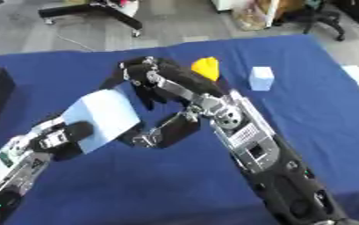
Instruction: Pick up the objects with one hand, pass them to the other hand, and then place them into the box on the other side of the table.
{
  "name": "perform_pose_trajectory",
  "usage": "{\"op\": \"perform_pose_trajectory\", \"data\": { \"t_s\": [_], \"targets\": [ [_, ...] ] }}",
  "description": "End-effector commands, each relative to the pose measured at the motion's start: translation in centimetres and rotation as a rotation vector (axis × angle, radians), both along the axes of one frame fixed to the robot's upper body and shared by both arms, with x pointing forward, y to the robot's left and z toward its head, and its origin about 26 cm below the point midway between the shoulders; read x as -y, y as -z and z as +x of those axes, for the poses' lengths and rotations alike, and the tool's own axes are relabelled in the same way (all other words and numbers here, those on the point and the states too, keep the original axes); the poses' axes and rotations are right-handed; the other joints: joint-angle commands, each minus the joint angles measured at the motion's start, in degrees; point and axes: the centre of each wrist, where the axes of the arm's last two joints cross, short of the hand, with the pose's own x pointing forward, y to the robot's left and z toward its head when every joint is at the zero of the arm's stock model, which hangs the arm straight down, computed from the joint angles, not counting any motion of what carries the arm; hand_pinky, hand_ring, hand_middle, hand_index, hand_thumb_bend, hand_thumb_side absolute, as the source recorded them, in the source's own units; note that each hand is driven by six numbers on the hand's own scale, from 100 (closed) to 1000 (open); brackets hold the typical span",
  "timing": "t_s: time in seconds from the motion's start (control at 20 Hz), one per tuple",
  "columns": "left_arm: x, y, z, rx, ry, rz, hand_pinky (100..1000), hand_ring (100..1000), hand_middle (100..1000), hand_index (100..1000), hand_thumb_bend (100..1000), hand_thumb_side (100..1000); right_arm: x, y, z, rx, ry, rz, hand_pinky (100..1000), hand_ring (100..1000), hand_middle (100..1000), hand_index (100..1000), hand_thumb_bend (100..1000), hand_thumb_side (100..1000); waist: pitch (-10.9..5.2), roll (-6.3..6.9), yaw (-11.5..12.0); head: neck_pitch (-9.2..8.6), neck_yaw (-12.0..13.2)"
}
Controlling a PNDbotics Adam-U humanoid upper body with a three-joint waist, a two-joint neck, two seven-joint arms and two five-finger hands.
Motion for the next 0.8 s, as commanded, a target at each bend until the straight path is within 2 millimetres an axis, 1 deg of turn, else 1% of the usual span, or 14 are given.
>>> {"op": "perform_pose_trajectory", "data": {
  "t_s": [0.05,0.15,0.3,0.35,0.45,0.5,0.55,0.6,0.7,0.75,0.8],
  "targets": [
    [0.0,-1.2,0.3,0.002,-0.033,-0.028,873,791,539,612,329,474,0.2,-0.7,-0.2,0.034,-0.003,-0.003,117,287,412,348,321,100,-0.93,-0.09,-0.02,-0.13,-0.01],
    [0.1,-1.2,0.3,-0.013,-0.055,-0.033,845,762,505,577,304,461,0.2,-0.8,-0.3,0.039,-0.001,-0.004,124,292,413,361,317,100,-0.93,-0.12,-0.03,-0.13,0.02],
    [0.0,-1.2,0.3,-0.027,-0.086,-0.034,827,737,473,543,276,451,0.3,-0.8,-0.3,0.046,-0.002,-0.014,163,320,437,467,351,102,-0.94,-0.15,-0.06,-0.13,0.07],
    [0.0,-1.1,0.3,-0.030,-0.095,-0.032,825,733,468,539,270,449,0.3,-0.8,-0.4,0.050,-0.004,-0.021,183,336,450,494,366,115,-0.94,-0.16,-0.06,-0.13,0.06],
    [-0.2,-1.1,0.3,-0.033,-0.110,-0.030,821,722,459,530,262,447,0.3,-0.9,-0.4,0.057,-0.010,-0.044,261,398,496,605,416,168,-0.95,-0.17,-0.07,-0.13,0.06],
    [-0.3,-1.0,0.3,-0.033,-0.117,-0.028,821,721,459,529,262,448,0.3,-0.9,-0.4,0.061,-0.014,-0.062,269,405,501,616,422,175,-0.95,-0.18,-0.07,-0.13,0.07],
    [-0.4,-1.0,0.4,-0.034,-0.124,-0.026,819,716,453,523,257,448,0.3,-0.9,-0.5,0.067,-0.020,-0.087,336,459,539,708,484,241,-0.96,-0.19,-0.06,-0.13,0.03],
    [-0.6,-0.9,0.4,-0.034,-0.132,-0.025,819,714,451,522,256,448,0.4,-0.9,-0.5,0.071,-0.027,-0.111,355,472,553,734,508,265,-0.96,-0.19,-0.06,-0.13,0.01],
    [-0.9,-0.7,0.5,-0.034,-0.148,-0.022,818,712,449,519,251,450,0.4,-1.0,-0.6,0.079,-0.043,-0.154,417,516,597,811,592,328,-0.97,-0.21,-0.05,-0.13,-0.02],
    [-1.1,-0.6,0.6,-0.033,-0.155,-0.018,818,713,450,520,249,452,0.5,-1.2,-0.6,0.082,-0.050,-0.166,438,532,616,834,632,356,-0.97,-0.21,-0.04,-0.13,-0.03],
    [-1.3,-0.5,0.7,-0.031,-0.161,-0.014,818,713,449,519,248,453,0.6,-1.3,-0.7,0.085,-0.055,-0.170,448,540,624,842,651,372,-0.97,-0.22,-0.04,-0.13,-0.03]
  ]
}}
